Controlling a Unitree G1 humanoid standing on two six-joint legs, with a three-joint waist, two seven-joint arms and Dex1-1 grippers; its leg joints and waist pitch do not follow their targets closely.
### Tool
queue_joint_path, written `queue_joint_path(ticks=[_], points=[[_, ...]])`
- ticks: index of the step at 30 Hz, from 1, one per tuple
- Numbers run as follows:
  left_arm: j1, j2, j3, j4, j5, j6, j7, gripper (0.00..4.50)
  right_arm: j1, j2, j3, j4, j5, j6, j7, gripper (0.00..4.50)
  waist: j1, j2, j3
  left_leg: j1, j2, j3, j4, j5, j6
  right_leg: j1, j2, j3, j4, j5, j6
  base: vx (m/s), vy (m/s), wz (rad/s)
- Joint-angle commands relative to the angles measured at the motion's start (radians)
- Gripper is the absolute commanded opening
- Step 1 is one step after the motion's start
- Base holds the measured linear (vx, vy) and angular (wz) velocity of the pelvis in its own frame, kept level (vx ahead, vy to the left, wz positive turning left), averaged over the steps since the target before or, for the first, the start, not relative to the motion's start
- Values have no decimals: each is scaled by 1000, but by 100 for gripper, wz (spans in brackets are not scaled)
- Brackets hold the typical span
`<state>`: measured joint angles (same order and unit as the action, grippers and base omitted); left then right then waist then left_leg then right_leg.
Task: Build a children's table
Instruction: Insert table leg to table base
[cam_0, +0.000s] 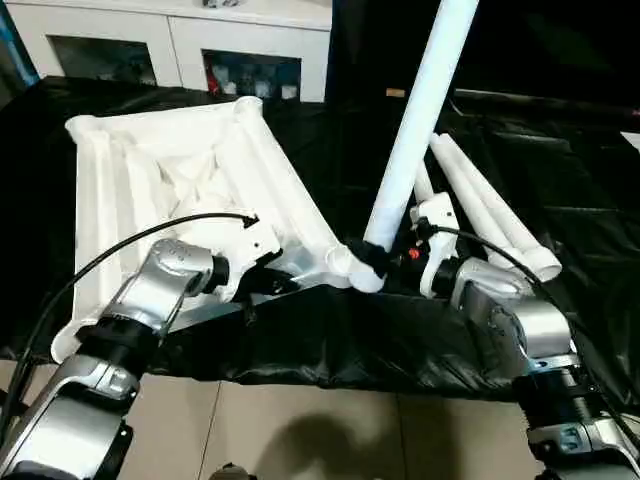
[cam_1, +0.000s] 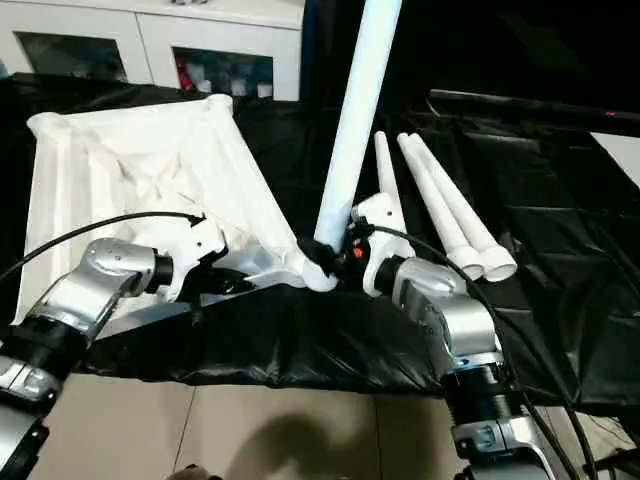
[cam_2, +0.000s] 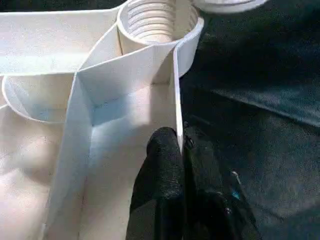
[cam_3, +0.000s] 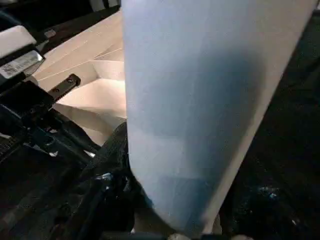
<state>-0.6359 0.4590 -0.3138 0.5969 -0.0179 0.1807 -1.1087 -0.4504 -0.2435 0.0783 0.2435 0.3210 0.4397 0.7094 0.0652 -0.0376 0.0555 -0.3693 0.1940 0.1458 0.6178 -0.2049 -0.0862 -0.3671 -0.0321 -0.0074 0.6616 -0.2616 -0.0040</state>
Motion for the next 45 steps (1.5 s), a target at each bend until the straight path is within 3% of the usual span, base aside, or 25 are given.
queue_joint_path(ticks=[1, 8, 19, 27, 33, 40, 45], points=[[9, -7, -18, -42, -8, -31, -40, 0, -30, -1, -8, 8, 12, -25, 19, 189, 4, 15, -69, 15, 32, 2, -75, -24, 4, 49, -90, 37, -64, 271, -264, 0, 0, 0], [44, 2, -22, -101, -29, -61, -94, 0, -43, 5, -3, 83, -7, -69, 39, 189, 23, 9, -71, 21, 34, 16, -78, -6, 32, 44, -92, 32, -64, 268, -258, 0, 0, 0], [51, -4, -13, -104, -24, -39, -103, 0, -37, 18, 44, 125, -26, -75, 87, 189, 21, 6, -68, 17, 34, 19, -82, -22, 33, 42, -96, 29, -70, 207, -245, 0, 0, 0], [49, -11, -7, -103, -35, -32, -120, 0, -33, 8, 48, 140, -39, -85, 97, 189, 22, 7, -69, 16, 34, 19, -81, -12, 39, 42, -95, 28, -68, 226, -245, 0, 0, 0], [51, -17, 9, -111, -57, -18, -132, 0, -32, 28, 6, 191, -17, -105, 85, 189, 20, 9, -70, 16, 34, 19, -81, -18, 41, 42, -97, 28, -69, 227, -255, 0, 0, 0], [57, -16, 6, -106, -34, -29, -112, 0, 29, 68, -101, 254, 75, -127, 80, 189, 22, 11, -71, 17, 36, 18, -82, -18, 48, 42, -97, 27, -67, 238, -267, 0, 0, 0], [44, -23, 15, -81, -16, -35, -78, 0, 100, 72, -102, 267, 54, -202, 76, 189, 23, 11, -68, 18, 37, 19, -84, -42, 48, 40, -99, 26, -73, 199, -263, 0, 0, 0]])
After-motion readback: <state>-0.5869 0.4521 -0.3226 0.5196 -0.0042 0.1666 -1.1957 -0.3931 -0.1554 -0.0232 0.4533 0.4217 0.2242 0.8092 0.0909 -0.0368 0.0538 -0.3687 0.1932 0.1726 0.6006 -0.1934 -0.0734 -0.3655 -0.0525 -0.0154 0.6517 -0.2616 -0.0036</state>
